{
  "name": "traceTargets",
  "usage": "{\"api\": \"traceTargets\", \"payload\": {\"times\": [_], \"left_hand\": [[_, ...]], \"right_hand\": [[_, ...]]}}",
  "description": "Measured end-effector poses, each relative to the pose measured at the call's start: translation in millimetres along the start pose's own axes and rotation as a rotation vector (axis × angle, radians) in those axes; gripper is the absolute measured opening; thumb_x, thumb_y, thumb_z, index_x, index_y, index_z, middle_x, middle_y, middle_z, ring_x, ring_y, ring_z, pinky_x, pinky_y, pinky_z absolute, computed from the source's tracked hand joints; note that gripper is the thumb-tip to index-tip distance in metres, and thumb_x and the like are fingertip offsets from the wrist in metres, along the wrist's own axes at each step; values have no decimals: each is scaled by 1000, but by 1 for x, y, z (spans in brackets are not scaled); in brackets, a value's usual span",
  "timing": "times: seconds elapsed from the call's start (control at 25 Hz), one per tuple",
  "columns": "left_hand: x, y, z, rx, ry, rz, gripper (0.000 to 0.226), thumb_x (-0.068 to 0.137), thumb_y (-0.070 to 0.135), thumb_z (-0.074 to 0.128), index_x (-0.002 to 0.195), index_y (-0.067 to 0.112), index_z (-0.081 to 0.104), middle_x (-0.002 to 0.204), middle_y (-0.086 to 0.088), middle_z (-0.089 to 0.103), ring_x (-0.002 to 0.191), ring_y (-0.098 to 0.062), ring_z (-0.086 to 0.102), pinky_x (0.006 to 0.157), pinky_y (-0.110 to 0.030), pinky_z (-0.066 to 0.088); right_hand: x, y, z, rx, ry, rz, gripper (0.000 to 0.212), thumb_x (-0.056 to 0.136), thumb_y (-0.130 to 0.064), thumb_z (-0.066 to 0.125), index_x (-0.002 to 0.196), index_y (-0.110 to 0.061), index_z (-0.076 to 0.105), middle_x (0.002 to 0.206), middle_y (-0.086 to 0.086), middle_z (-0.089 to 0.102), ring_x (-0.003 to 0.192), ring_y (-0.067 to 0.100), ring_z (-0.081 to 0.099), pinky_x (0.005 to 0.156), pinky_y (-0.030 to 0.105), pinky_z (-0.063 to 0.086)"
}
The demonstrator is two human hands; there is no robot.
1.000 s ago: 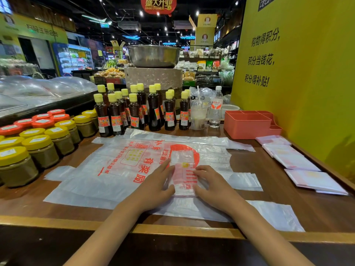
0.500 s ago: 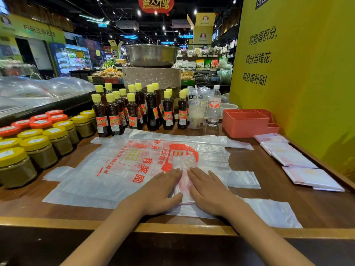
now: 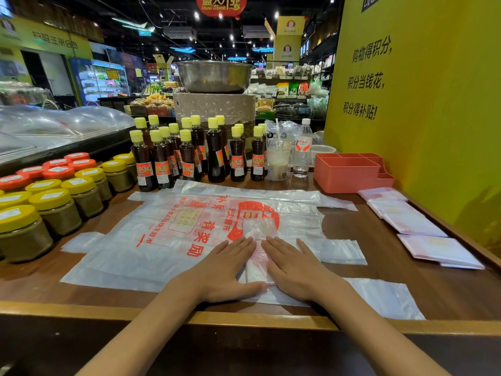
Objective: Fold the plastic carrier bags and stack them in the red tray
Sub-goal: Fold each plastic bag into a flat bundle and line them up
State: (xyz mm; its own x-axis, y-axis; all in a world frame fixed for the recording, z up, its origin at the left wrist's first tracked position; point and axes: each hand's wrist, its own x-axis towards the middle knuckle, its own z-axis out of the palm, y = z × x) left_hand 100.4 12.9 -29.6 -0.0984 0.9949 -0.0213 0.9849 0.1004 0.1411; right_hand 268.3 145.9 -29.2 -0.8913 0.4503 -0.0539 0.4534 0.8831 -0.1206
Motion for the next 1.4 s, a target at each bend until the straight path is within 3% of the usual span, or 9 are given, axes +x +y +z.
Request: {"api": "traceTargets", "payload": {"times": [0.16, 0.32, 0.44, 0.68, 0.88, 1.08, 1.2, 1.4], "left_hand": [[-3, 0, -4, -55, 61, 2, 97, 84, 82, 42, 160, 32, 5, 166, 15, -2, 150, -1, -3, 118, -24, -4], [-8, 5, -12, -187, 138, -20, 87, 84, 79, 40, 157, 36, 21, 164, 15, 19, 148, -5, 18, 116, -26, 15], [-12, 4, -14, -283, 172, -63, 74, 89, 74, 43, 153, 41, 26, 161, 17, 26, 145, -5, 25, 113, -28, 22], [-15, 9, -17, -247, 181, -11, 72, 89, 70, 48, 151, 39, 31, 157, 17, 32, 139, -4, 32, 103, -19, 23], [-14, 8, -17, -196, 173, 48, 81, 84, 68, 62, 151, 36, 30, 154, 16, 35, 135, -4, 34, 103, -20, 28], [-4, 2, -11, -105, 226, 33, 56, 99, 41, 54, 151, 31, 36, 151, 10, 44, 135, -7, 40, 109, -24, 32], [-4, -3, -8, -163, 263, -2, 48, 102, 32, 52, 149, 36, 39, 151, 13, 43, 136, -8, 41, 110, -24, 31], [-4, -7, -6, -384, 334, 23, 30, 103, 31, 50, 132, 38, 47, 127, 15, 62, 109, -1, 59, 95, -29, 52]], "right_hand": [[-8, -2, -7, 179, 72, 11, 59, 106, -52, 24, 160, -33, 12, 168, -11, 9, 153, 5, 5, 125, 39, -9], [-25, 0, -22, 548, 68, 85, 69, 91, -72, 47, 152, -51, 23, 162, -17, 24, 152, 15, 12, 124, 48, 13], [-32, -3, -24, 552, 41, 37, 82, 77, -84, 53, 149, -58, 23, 160, -20, 25, 147, 12, 22, 120, 49, 28], [-21, 5, -19, 443, 166, -6, 70, 91, -42, 66, 150, -46, 30, 157, -12, 35, 141, 11, 36, 117, 37, 33], [-16, 6, -17, 355, 182, 6, 53, 97, -33, 61, 146, -37, 44, 153, -9, 42, 136, 13, 40, 115, 32, 31], [-12, 7, -15, 352, 197, 17, 44, 98, -34, 60, 141, -37, 49, 145, -9, 49, 130, 12, 45, 113, 33, 36], [-13, 9, -15, 380, 219, 20, 43, 98, -25, 61, 138, -34, 52, 141, -9, 53, 127, 12, 48, 110, 31, 39], [-13, 12, -11, 500, 278, 39, 36, 96, -12, 57, 122, -36, 62, 127, -16, 61, 119, 7, 55, 105, 33, 48]]}}
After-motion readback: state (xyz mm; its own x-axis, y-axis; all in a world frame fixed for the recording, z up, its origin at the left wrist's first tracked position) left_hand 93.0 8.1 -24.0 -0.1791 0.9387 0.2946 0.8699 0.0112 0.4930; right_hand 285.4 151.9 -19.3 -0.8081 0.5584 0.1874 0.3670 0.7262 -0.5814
